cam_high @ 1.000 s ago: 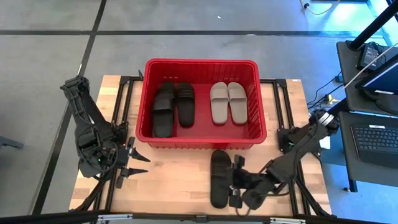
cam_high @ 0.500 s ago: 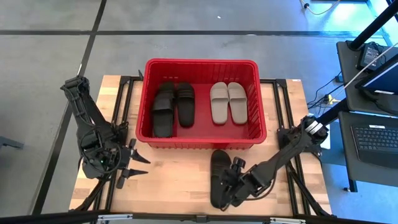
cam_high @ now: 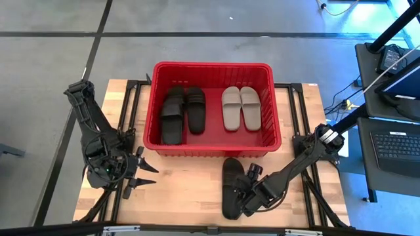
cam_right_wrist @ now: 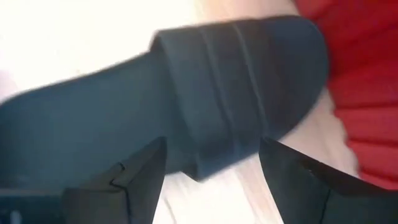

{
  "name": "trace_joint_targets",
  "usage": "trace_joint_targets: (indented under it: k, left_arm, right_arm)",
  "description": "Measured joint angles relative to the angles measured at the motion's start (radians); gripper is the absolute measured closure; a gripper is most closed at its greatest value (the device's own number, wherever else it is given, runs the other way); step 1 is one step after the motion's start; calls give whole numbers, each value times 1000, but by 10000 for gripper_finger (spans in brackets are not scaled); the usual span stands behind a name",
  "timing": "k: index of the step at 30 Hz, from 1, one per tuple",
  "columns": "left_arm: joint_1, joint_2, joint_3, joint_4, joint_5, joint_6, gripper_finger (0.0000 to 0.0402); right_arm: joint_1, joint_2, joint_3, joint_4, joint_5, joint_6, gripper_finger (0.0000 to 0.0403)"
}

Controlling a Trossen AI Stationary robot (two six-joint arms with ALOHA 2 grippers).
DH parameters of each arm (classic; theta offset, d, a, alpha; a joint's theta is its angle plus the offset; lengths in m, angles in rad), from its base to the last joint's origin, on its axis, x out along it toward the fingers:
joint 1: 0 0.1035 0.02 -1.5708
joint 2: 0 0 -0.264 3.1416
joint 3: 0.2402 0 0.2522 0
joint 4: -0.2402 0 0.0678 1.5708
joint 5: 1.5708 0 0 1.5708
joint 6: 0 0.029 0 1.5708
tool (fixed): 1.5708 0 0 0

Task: Pick and place slides into bin
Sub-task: Put the black slide into the red bin

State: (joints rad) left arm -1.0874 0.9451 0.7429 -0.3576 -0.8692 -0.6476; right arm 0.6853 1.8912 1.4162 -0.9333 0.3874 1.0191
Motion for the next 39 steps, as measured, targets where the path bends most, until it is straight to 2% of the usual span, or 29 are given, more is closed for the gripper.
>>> trace_joint_targets:
  k: [4,19,32,39]
  left_arm:
    - [0,0,0,0,0,0,230]
    - [0,1,0,0,0,0,230]
    - [0,1,0,0,0,3,230]
    - [0,1,0,0,0,2,230]
  right_arm:
    - [0,0,0,-49,0,48,147]
    - [0,50,-1,-28,2,76,147]
    - [0,53,-1,3,3,-2,147]
    - [-6,53,-1,-45,3,27,147]
